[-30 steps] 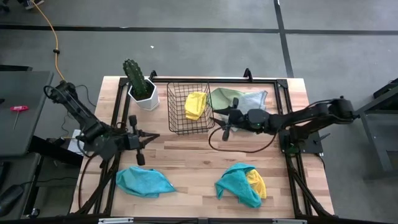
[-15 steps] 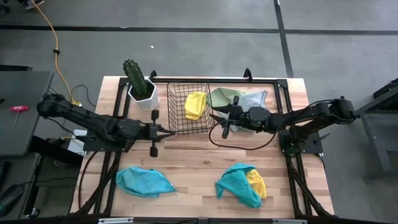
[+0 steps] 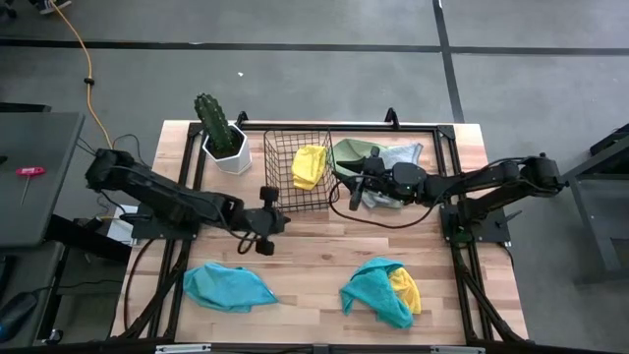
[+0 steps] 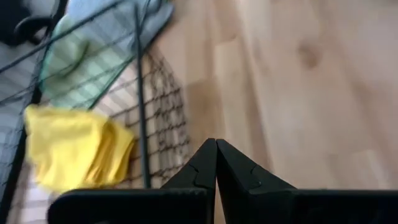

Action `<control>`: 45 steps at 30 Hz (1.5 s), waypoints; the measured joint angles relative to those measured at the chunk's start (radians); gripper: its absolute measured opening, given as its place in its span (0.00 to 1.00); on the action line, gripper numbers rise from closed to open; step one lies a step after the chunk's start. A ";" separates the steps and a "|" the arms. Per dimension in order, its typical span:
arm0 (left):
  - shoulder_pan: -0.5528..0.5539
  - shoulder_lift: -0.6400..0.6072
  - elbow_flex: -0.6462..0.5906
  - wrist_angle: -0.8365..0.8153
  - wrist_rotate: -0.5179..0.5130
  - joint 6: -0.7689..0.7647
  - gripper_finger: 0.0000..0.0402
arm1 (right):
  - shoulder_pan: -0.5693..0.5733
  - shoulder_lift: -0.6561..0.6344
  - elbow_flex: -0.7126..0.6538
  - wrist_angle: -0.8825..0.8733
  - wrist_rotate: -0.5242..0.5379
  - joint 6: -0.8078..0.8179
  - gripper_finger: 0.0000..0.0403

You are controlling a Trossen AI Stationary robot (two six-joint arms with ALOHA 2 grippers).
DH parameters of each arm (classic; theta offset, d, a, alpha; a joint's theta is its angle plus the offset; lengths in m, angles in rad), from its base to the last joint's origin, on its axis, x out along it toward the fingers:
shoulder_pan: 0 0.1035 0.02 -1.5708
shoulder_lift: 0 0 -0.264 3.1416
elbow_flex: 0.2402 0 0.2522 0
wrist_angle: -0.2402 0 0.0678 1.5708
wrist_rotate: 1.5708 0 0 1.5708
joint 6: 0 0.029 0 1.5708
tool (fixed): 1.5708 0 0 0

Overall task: Fold microfiber towels
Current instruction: Adjust the black wire basket, then fold the gray microfiber cloth

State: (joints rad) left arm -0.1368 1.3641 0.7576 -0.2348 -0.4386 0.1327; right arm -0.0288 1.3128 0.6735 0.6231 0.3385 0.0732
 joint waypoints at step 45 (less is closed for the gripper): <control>-0.038 -0.470 -0.187 0.261 0.282 0.062 0.00 | 0.092 -0.009 0.224 -1.119 0.030 0.364 0.34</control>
State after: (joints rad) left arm -0.1744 0.8936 0.5701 0.0259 -0.1563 0.1946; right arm 0.0633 1.3036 0.8978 -0.4962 0.3683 0.4369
